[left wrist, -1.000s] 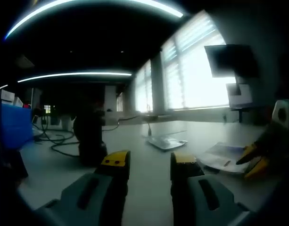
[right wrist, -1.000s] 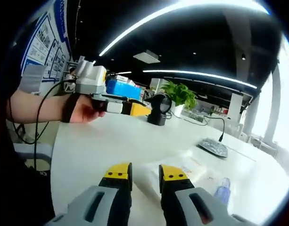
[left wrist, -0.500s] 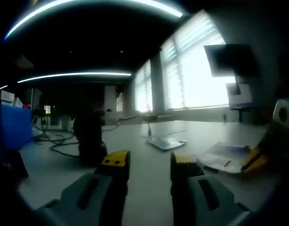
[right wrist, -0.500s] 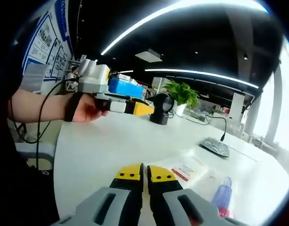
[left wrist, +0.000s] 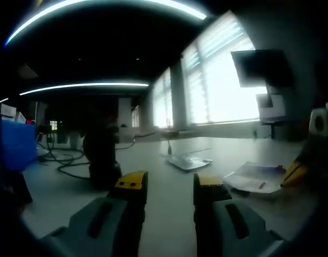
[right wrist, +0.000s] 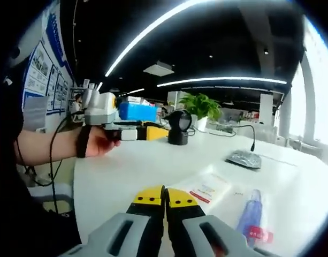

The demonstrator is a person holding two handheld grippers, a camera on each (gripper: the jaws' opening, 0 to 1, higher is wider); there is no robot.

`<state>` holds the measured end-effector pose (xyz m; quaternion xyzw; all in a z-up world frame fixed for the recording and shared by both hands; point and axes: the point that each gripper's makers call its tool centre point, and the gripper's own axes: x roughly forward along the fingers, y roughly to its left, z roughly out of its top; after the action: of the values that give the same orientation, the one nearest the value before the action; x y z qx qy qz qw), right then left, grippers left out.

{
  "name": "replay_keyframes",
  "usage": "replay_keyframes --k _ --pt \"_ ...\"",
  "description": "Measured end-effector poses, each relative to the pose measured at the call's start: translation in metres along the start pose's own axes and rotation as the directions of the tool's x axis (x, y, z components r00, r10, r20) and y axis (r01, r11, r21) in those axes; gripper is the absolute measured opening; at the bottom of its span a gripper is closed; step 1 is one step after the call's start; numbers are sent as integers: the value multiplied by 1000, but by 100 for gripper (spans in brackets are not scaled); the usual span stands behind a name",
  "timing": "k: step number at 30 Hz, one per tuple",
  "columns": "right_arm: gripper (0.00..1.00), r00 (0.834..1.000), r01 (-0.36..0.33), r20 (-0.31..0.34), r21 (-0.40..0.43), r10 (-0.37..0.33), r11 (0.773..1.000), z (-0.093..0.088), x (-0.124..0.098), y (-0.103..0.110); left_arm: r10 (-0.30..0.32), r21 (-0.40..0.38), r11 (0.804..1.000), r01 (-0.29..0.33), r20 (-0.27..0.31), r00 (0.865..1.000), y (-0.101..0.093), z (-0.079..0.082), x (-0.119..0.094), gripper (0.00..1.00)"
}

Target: Clip sheet goods on table flip sheet goods clip sheet goods scan sheet goods put sheet goods back to table

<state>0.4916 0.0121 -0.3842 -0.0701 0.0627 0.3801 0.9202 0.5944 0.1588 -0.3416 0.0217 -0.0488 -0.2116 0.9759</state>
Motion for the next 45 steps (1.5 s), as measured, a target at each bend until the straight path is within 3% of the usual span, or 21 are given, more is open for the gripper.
replay_keyframes --k 3,10,15,24,32,40,45 --pt "0 1000 -20 -17 54 20 998 -2 -5 0 0 1 1000 0 0 1000 0 0 0 27" --pt "0 998 -46 -45 -18 45 999 -10 -11 5 -2 4 1000 2 -1 1000 -1 0 0 27" --pt "0 998 -53 -47 -162 46 985 -12 -7 10 0 6 1000 0 -2 1000 0 0 0 27" --pt "6 998 -50 -63 -329 31 943 -20 -6 14 1 9 1000 -1 -4 1000 0 -1 0 27" --pt "10 998 -15 -56 -350 -5 937 -19 -4 3 2 9 1000 -2 -4 1000 0 -1 0 27" --pt "10 998 -14 -60 -330 -7 944 -18 1 1 3 8 1000 -3 -3 1000 0 0 0 27" --pt "1 997 -10 -73 -305 -13 952 -21 2 0 4 7 1000 -4 -2 1000 0 0 0 27"
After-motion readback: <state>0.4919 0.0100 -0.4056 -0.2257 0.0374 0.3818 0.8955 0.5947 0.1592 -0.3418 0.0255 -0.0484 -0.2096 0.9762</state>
